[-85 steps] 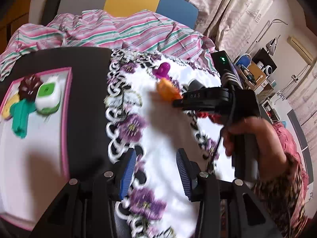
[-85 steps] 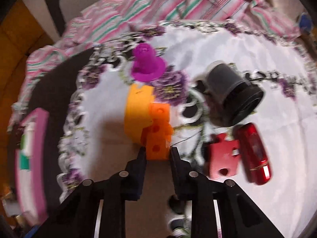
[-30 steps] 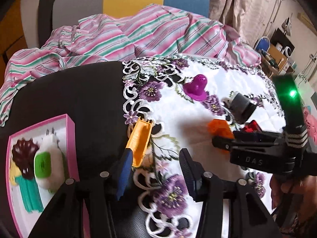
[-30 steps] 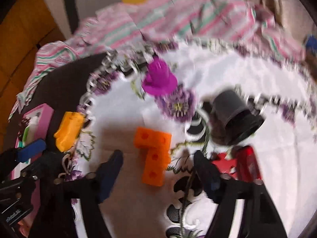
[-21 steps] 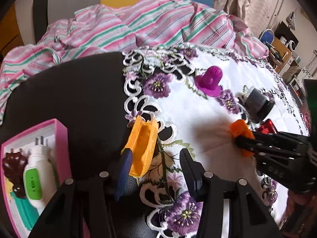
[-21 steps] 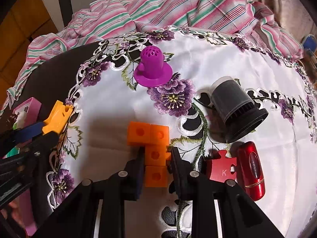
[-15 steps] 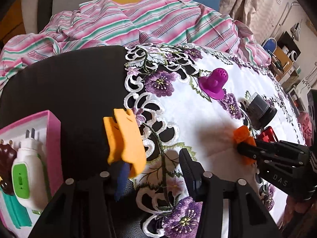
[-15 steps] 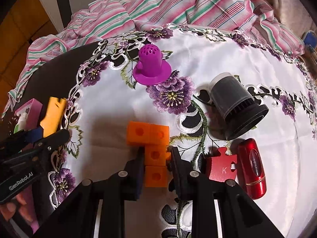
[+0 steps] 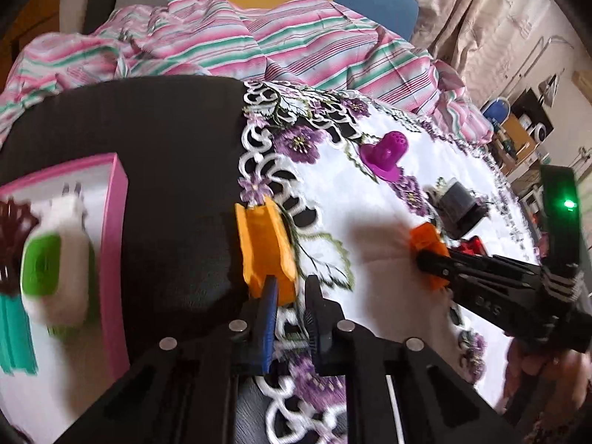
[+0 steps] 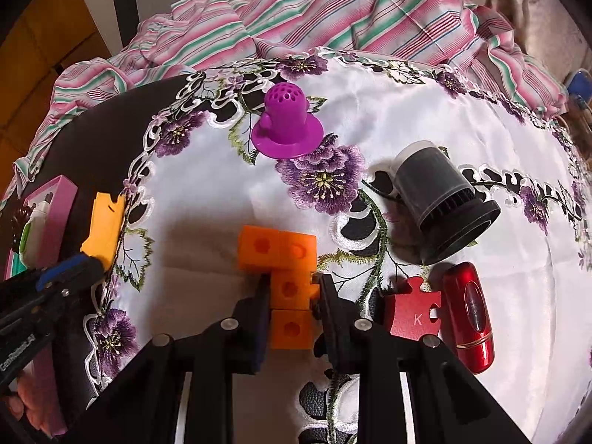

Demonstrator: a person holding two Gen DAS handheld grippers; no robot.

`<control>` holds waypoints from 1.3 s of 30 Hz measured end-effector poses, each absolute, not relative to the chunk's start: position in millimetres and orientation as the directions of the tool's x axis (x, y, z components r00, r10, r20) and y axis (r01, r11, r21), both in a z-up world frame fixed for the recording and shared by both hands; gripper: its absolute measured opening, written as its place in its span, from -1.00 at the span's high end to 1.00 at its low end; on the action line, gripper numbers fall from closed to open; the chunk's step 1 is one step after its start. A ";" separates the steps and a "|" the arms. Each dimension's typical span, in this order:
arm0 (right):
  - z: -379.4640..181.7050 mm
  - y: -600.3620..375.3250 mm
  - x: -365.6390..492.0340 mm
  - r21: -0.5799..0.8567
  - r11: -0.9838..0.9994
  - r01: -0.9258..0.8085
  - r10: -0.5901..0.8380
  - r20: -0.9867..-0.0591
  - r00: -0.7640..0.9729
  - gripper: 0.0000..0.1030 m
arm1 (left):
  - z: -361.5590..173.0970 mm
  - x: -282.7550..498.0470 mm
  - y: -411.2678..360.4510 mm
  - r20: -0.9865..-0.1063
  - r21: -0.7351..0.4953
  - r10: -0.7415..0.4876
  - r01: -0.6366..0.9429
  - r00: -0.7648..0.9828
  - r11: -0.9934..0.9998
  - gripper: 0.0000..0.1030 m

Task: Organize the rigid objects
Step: 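Carry the yellow piece into the tray and open the left tool while the right tool holds the orange stack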

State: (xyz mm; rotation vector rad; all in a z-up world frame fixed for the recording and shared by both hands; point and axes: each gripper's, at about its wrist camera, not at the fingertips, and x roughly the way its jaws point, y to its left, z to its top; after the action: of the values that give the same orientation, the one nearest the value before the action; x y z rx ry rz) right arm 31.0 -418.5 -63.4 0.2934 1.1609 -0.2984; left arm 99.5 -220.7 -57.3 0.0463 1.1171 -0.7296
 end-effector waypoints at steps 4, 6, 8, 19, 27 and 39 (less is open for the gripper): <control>-63.7 -418.9 30.7 0.074 0.922 0.379 -0.077 -0.927 0.366 0.50 | -55.0 81.7 -221.5 -0.814 -0.323 -0.529 0.572 0.239 0.754 0.61; -63.8 -419.4 30.4 0.076 0.922 0.380 -0.076 -0.927 0.368 0.50 | -47.4 74.9 -226.3 -0.809 -0.237 -0.495 0.595 0.316 0.768 0.27; -63.9 -419.1 30.2 0.074 0.922 0.379 -0.077 -0.927 0.368 0.50 | -39.2 74.4 -227.9 -0.793 -0.192 -0.475 0.583 0.382 0.790 0.07; -64.0 -419.1 30.8 0.074 0.922 0.379 -0.076 -0.928 0.365 0.50 | -64.9 102.8 -243.1 -0.854 -0.193 -0.419 0.558 0.310 0.807 0.15; -64.1 -418.2 30.8 0.067 0.924 0.376 -0.083 -0.926 0.369 0.51 | -64.8 83.2 -226.6 -0.833 -0.307 -0.494 0.536 0.248 0.787 0.50; -63.1 -424.5 26.0 0.118 0.905 0.409 -0.057 -0.918 0.392 0.52 | -31.3 37.0 -165.1 -0.723 -0.455 -0.645 0.532 0.248 0.714 0.50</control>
State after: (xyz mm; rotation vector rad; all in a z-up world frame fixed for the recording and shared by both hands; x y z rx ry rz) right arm 26.0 -424.5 -63.1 0.3522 1.1347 -0.3039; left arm 37.0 -165.1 -31.3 -0.1251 1.0481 -0.8048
